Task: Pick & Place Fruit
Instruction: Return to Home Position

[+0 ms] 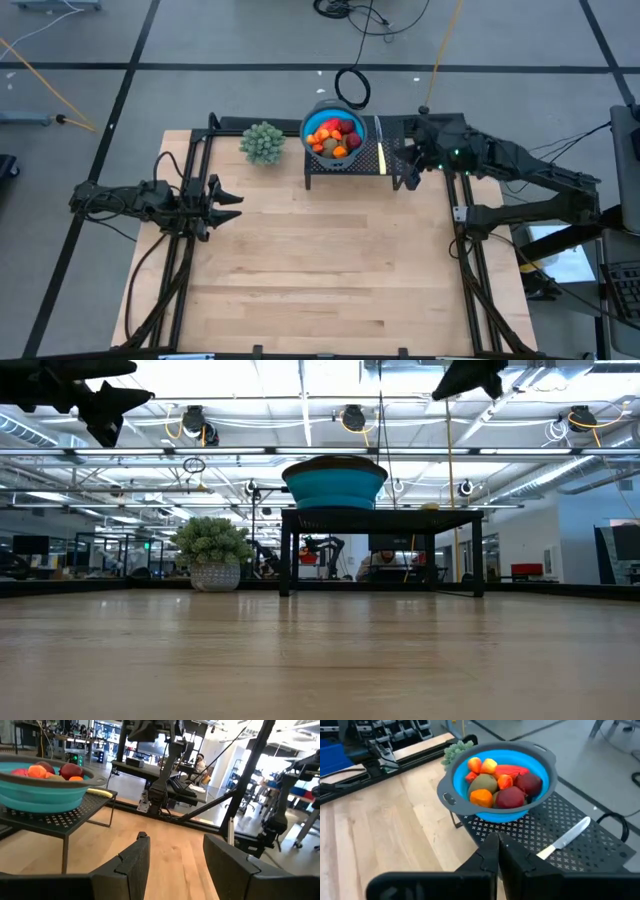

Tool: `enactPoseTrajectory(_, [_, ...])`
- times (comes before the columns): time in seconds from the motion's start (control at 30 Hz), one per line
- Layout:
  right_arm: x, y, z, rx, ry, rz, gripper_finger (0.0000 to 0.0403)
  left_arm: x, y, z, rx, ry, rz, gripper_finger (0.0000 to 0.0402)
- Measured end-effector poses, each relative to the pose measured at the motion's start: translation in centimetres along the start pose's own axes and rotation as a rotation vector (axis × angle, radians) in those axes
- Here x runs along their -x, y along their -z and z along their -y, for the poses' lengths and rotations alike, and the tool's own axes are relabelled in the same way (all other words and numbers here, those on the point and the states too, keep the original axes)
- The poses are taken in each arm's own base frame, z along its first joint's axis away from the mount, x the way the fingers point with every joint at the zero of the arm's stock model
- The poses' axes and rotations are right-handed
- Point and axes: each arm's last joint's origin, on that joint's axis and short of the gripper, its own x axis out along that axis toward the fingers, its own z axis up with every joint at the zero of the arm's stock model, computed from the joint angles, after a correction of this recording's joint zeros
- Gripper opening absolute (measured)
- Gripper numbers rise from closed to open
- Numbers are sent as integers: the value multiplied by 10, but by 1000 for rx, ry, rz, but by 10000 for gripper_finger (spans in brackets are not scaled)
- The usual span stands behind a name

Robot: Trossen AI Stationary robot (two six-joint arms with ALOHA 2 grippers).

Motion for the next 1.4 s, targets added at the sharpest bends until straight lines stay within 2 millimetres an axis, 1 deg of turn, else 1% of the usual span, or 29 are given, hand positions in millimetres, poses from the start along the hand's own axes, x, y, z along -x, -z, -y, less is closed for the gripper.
enactPoseTrajectory(0.17, [-3, 27, -1, 9, -16, 59, 1, 0, 0, 0, -91, 0, -4, 184])
enactPoseTrajectory(0.3, [7, 46, 5, 3, -21, 82, 1, 0, 1, 0, -162, 0, -10, 184])
enactPoseTrajectory(0.47, [24, 62, 11, -57, -58, 126, 0, 2, 5, -1, -203, -5, -50, 184])
enactPoseTrajectory(0.6, [37, 72, 16, -70, -74, 168, 0, 10, 4, -2, -210, 15, -33, 184])
enactPoseTrajectory(0.73, [43, 84, 22, -90, -62, 198, 0, 23, 4, -4, -224, 36, 5, 184])
enactPoseTrajectory(0.8, [43, 91, 24, -90, -62, 200, 0, 23, 4, -4, -226, 34, -9, 184])
enactPoseTrajectory(0.93, [37, 107, 26, -89, -63, 196, 0, 22, 8, -4, -236, 42, -26, 184])
enactPoseTrajectory(1.03, [27, 118, 27, -90, -68, 216, 0, 19, 17, -6, -241, 38, -71, 184])
enactPoseTrajectory(1.13, [14, 131, 26, -69, -84, 231, 0, 19, 16, -6, -251, 46, -56, 184])
enactPoseTrajectory(1.23, [1, 146, 24, -18, -129, 244, 0, 18, 20, -7, -281, 44, -77, 184])
enactPoseTrajectory(1.3, [-7, 156, 23, 9, -172, 234, 0, 18, 19, -7, -294, 45, -71, 184])
enactPoseTrajectory(1.4, [-14, 168, 22, -14, -236, 221, 0, 18, 20, -7, -295, 45, -73, 184])
